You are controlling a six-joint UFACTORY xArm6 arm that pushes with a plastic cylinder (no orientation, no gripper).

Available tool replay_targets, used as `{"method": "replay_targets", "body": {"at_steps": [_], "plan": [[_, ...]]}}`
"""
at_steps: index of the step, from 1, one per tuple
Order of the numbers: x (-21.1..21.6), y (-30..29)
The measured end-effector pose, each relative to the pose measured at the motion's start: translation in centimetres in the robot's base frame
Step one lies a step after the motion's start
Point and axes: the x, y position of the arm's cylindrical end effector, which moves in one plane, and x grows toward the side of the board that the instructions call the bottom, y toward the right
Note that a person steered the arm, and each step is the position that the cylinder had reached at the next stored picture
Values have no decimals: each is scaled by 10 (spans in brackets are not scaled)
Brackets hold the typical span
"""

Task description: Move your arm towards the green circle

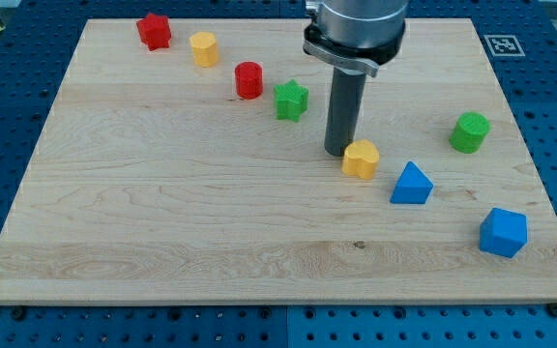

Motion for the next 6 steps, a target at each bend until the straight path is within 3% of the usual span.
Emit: {"method": "replay_targets", "body": {"at_steps": [1, 4, 5, 6], "plan": [[-4, 1], [-84, 47], [-99, 101], [-88, 187]]}}
